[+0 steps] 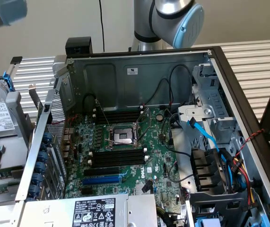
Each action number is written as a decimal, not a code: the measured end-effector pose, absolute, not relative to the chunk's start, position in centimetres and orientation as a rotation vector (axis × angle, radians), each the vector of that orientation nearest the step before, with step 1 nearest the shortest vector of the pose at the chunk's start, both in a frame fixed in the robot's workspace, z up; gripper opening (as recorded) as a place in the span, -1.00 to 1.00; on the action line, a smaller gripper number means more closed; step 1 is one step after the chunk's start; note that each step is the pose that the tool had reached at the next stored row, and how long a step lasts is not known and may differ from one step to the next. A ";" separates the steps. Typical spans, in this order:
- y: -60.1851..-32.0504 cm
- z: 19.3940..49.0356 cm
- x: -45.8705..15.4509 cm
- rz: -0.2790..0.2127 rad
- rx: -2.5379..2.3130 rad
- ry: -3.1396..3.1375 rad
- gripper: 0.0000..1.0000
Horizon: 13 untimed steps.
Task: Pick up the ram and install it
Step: 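Pick up the ram and move it above insertion slot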
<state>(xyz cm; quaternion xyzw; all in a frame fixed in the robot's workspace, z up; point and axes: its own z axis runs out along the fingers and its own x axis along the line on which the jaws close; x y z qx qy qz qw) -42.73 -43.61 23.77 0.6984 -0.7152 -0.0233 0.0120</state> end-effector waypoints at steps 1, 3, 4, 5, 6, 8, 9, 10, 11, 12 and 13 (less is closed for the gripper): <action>-43.6 23.6 -42.7 -0.073 2.179 -2.228 -0.35; -43.6 23.2 -42.7 -0.072 2.186 -2.222 -0.35; -43.6 23.0 -42.7 -0.072 2.191 -2.216 -0.35; -43.6 22.9 -42.7 -0.072 2.196 -2.211 -0.35; -43.6 22.7 -42.7 -0.072 2.201 -2.206 -0.35; -43.6 22.3 -42.7 -0.072 2.213 -2.194 -0.35; -43.6 22.1 -42.7 -0.072 2.218 -2.188 -0.35; -43.6 22.0 -42.7 -0.072 2.223 -2.183 -0.35; -43.7 21.8 -42.7 -0.072 2.228 -2.178 -0.35; -43.7 21.6 -42.7 -0.072 2.233 -2.173 -0.35; -43.7 21.4 -42.7 -0.071 2.238 -2.168 -0.35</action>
